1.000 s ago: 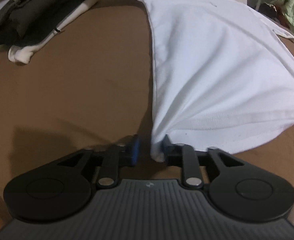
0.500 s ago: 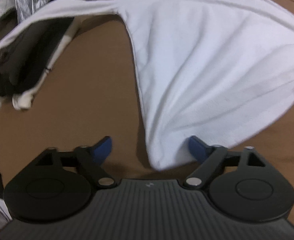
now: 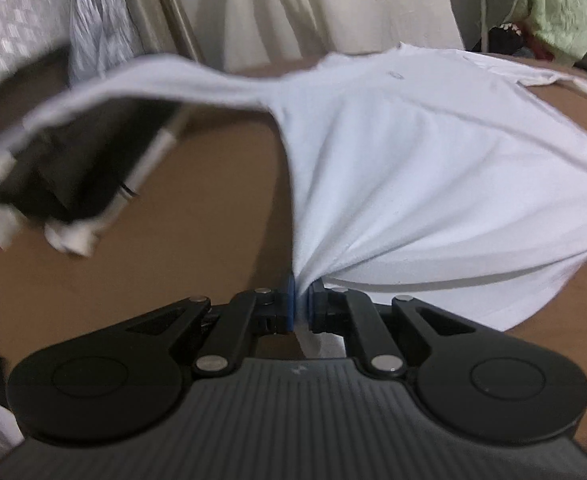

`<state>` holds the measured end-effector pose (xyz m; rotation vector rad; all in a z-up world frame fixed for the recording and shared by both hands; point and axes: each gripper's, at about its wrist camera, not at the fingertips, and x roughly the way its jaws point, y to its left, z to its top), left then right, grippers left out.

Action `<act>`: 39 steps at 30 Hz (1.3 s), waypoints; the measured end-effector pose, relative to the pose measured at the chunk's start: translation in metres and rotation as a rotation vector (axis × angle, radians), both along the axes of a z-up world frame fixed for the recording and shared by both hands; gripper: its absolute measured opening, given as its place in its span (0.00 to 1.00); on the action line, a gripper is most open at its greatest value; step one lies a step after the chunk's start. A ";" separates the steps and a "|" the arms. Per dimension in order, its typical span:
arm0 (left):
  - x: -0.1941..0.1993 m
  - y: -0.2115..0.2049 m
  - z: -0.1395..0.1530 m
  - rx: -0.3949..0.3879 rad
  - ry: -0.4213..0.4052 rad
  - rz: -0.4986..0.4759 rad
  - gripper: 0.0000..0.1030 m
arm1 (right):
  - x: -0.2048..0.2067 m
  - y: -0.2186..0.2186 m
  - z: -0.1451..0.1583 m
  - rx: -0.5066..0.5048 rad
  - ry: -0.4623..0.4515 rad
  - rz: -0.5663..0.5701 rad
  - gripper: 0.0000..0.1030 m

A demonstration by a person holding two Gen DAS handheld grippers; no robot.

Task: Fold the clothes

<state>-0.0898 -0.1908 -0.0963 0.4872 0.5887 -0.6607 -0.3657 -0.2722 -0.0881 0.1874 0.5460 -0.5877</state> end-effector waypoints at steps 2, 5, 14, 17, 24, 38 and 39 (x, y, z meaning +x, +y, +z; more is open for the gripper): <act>-0.007 0.005 0.009 -0.008 -0.080 0.043 0.06 | 0.006 0.017 0.005 -0.032 0.014 0.053 0.26; 0.000 0.015 0.021 -0.071 -0.059 0.100 0.06 | 0.022 0.030 0.006 -0.072 0.045 0.114 0.42; 0.032 0.018 -0.016 -0.045 0.271 0.118 0.05 | 0.030 0.020 -0.026 -0.070 0.160 0.009 0.42; 0.027 0.020 -0.016 -0.062 0.274 0.114 0.05 | 0.013 0.022 -0.031 -0.056 0.162 -0.024 0.42; 0.031 0.023 -0.011 -0.071 0.309 0.116 0.05 | 0.005 0.022 -0.029 -0.157 0.200 -0.015 0.41; 0.023 0.015 -0.004 -0.080 0.194 0.070 0.05 | 0.029 0.038 -0.011 -0.185 0.176 0.110 0.29; 0.022 0.016 0.001 -0.104 0.171 0.062 0.05 | 0.037 0.040 -0.010 -0.187 0.180 0.121 0.40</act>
